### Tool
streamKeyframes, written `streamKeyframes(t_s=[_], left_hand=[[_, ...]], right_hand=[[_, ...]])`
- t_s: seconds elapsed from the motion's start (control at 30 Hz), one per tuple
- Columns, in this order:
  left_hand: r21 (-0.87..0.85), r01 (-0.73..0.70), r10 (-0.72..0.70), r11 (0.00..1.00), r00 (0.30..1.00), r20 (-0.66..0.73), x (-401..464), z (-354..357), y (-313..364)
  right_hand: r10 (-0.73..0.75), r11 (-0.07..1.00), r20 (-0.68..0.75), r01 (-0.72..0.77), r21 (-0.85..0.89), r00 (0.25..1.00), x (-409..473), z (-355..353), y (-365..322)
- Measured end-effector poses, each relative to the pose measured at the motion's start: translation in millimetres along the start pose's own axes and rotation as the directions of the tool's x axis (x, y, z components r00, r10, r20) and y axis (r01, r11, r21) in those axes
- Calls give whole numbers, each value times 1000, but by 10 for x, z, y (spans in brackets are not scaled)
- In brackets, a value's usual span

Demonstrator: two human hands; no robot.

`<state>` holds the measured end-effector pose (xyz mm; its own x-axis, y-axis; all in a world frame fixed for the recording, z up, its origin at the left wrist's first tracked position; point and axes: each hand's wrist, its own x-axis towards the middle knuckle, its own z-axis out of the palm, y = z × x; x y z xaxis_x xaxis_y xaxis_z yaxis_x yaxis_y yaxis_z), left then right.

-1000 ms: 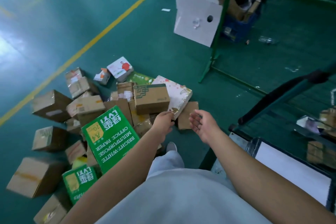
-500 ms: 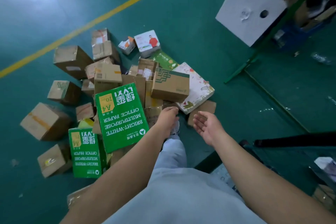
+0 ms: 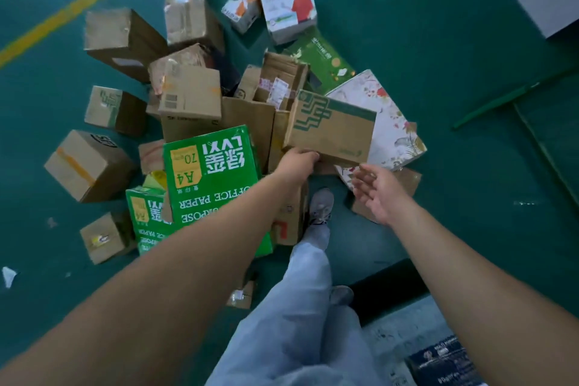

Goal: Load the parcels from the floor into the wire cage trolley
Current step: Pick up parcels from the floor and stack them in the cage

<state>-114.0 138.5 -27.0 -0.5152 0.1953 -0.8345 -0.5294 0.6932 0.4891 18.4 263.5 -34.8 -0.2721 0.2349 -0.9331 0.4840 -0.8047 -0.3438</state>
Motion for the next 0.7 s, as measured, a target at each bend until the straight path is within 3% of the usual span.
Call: streamKeyframes(t_s=[0.23,0.5,0.7], left_hand=[[159,89,-80,983,995,-57,1604,215,77],[283,205,-128,937,956,-265,2713,263,-419],[236,179,-117,955,960,-254,3208,286,-749]], right_hand=[[36,965,-42,-46,-258,998,1651,48,-220],[51,918,-119,-94,-385,992,2835,-114,-37],[36,920,-192,-107,-377,981,3469,-226,111]])
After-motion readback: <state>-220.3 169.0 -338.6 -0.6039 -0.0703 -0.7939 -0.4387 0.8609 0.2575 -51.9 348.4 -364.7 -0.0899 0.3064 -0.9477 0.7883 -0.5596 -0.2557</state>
